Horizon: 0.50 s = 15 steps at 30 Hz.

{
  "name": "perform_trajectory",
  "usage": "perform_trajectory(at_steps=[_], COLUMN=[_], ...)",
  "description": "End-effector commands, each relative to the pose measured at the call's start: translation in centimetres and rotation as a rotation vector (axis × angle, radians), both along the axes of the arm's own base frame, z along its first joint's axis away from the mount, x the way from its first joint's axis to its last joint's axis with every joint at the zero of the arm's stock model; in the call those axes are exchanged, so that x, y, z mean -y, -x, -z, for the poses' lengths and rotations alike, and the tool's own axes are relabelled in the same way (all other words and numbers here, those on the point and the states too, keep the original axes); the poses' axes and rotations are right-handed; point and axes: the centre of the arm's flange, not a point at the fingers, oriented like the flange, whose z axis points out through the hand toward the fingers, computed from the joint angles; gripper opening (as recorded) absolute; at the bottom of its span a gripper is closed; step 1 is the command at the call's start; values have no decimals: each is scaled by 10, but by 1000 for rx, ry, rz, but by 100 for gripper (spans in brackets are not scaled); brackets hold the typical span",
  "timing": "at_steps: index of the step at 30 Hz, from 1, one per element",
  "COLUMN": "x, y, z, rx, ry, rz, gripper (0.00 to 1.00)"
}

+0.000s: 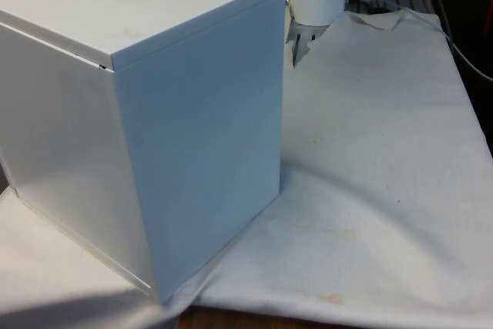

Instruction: Open the drawer, then close it.

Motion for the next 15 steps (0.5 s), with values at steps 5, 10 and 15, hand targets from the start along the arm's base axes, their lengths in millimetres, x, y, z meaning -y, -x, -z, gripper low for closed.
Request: perform_trajectory(at_steps=[5, 10, 15], x=[-1, -5, -9], y=[8, 13, 19], z=[-6, -6, -6], rx=[11, 11, 11], ry=[5, -2, -11], rz=[-11, -22, -35], gripper=[0, 0, 0])
